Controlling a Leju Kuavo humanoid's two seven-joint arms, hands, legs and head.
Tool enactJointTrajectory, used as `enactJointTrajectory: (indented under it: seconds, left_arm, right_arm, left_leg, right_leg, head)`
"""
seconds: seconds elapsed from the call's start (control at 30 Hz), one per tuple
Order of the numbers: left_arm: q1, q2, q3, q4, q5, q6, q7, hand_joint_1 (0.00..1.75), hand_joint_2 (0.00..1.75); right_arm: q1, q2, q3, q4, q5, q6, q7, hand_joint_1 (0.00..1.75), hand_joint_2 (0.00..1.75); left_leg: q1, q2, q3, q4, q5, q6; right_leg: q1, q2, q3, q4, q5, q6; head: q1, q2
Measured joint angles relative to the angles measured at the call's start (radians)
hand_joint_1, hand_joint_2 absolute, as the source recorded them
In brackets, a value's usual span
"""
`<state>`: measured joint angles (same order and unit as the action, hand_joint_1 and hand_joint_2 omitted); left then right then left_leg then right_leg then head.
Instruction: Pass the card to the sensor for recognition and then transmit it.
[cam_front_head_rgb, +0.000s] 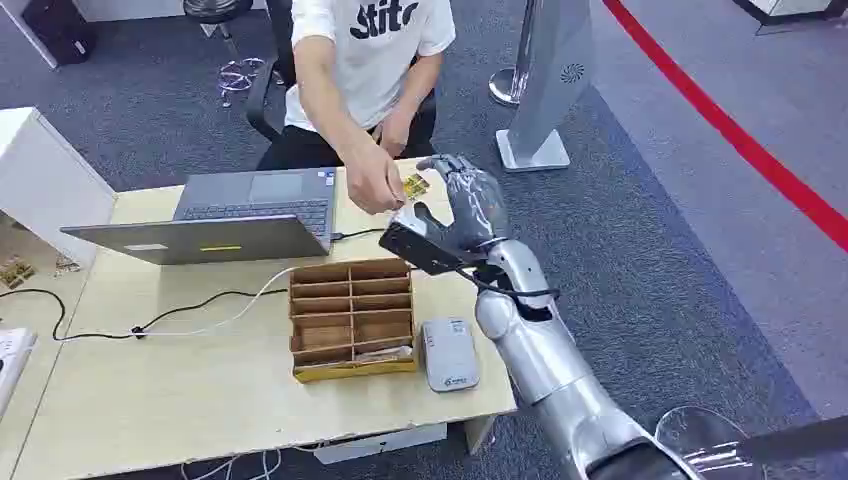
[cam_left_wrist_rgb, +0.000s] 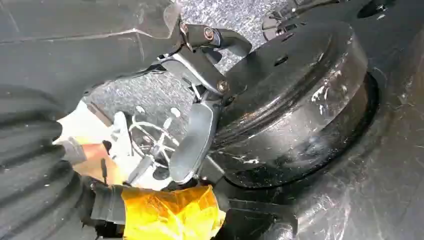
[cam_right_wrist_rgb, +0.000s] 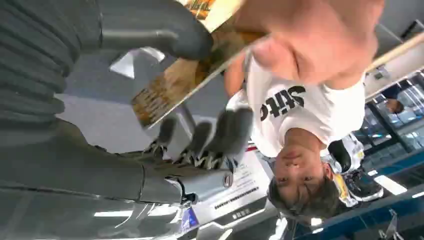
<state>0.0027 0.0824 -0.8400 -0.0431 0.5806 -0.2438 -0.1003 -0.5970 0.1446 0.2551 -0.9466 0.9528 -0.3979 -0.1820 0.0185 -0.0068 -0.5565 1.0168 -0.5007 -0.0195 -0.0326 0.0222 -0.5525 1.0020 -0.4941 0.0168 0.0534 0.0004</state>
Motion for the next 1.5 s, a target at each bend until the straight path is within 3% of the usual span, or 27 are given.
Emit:
enactJointTrajectory:
  seconds: [0.33,0.43,0.57,1.13,1.5]
  left_arm:
    - [-0.006,0.030,-0.051,-0.026,-0.029,-0.010,0.020,0.00,1.75]
    - [-0.004,0.038,-0.067,-0.029,-0.035,-0.010,0.026,0.00,1.75]
    - [0.006,0.041,-0.075,-0.029,-0.029,-0.009,0.026,0.00,1.75]
    - [0.031,0.015,-0.076,-0.019,0.031,0.007,0.000,0.00,1.75]
    - [0.044,-0.015,-0.065,0.006,0.085,0.031,-0.019,0.00,1.75]
  right_arm:
    - [-0.224,0.002,0.094,0.230,0.143,-0.017,0.087,1.75,1.75]
    - [-0.282,0.002,0.114,0.285,0.171,-0.044,0.084,1.75,1.75]
    - [-0.284,0.002,0.132,0.285,0.150,-0.100,0.027,1.75,1.75]
    - [0.105,-0.102,0.177,-0.118,0.028,-0.202,-0.079,1.75,1.75]
    - [0.405,-0.148,0.097,-0.356,-0.085,-0.238,-0.158,1.75,1.75]
  left_leg:
    - [0.000,0.000,0.001,0.000,0.001,0.000]
    - [0.001,-0.001,0.008,0.001,0.001,-0.001]
    - [0.001,-0.001,0.008,0.001,0.001,-0.001]
    - [0.000,-0.001,0.008,0.001,0.001,0.000]
    - [0.000,0.000,0.008,0.001,0.000,0.000]
  right_leg:
    - [0.000,0.001,0.000,0.000,0.001,0.000]
    - [0.000,0.000,0.000,0.000,0.001,0.000]
    - [0.001,0.000,0.000,0.000,0.001,0.000]
    - [0.000,0.001,0.000,0.000,0.000,0.000]
    - [0.000,0.001,0.000,-0.001,0.000,0.000]
  head:
    - [0.000,0.000]
    - [0.000,0.000]
    - [0.000,0.000]
    - [0.000,0.000]
    - [0.000,0.000]
